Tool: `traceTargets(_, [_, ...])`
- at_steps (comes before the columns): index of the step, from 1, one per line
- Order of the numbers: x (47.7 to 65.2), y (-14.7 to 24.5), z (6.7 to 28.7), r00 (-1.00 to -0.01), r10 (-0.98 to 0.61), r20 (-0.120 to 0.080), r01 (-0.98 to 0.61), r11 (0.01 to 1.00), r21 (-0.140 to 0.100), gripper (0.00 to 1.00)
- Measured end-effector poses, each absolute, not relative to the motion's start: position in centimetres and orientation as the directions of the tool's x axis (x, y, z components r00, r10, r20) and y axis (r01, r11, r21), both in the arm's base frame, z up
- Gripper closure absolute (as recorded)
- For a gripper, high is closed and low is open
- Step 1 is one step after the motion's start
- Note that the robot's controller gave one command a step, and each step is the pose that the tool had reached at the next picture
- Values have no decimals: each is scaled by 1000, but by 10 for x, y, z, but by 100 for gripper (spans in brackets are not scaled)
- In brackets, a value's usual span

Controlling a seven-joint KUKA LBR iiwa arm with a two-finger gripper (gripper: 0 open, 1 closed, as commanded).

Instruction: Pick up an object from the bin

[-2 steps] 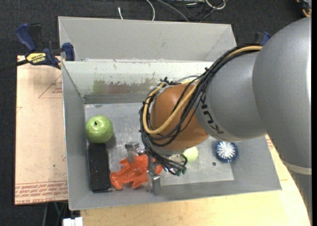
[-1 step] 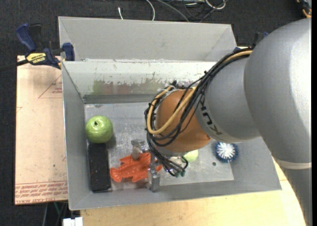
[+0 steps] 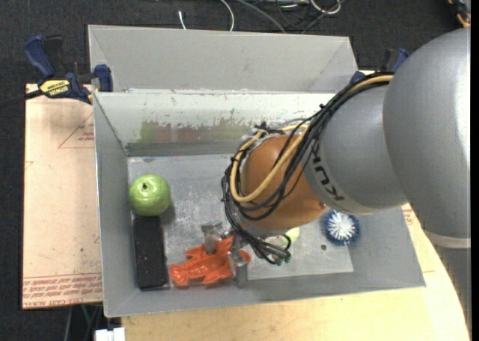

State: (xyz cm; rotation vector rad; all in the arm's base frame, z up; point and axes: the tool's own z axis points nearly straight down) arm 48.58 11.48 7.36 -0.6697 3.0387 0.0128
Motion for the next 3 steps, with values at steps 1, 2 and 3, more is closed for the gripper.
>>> traceTargets(1, [486,115,74,-907,-420,-32,-420,907,2,100])
traceTargets(2, [486,115,75,-907,-419,-33,-420,908,2,100])
traceTargets(3, [487,116,76,-908,-418,-36,-418,908,2,100])
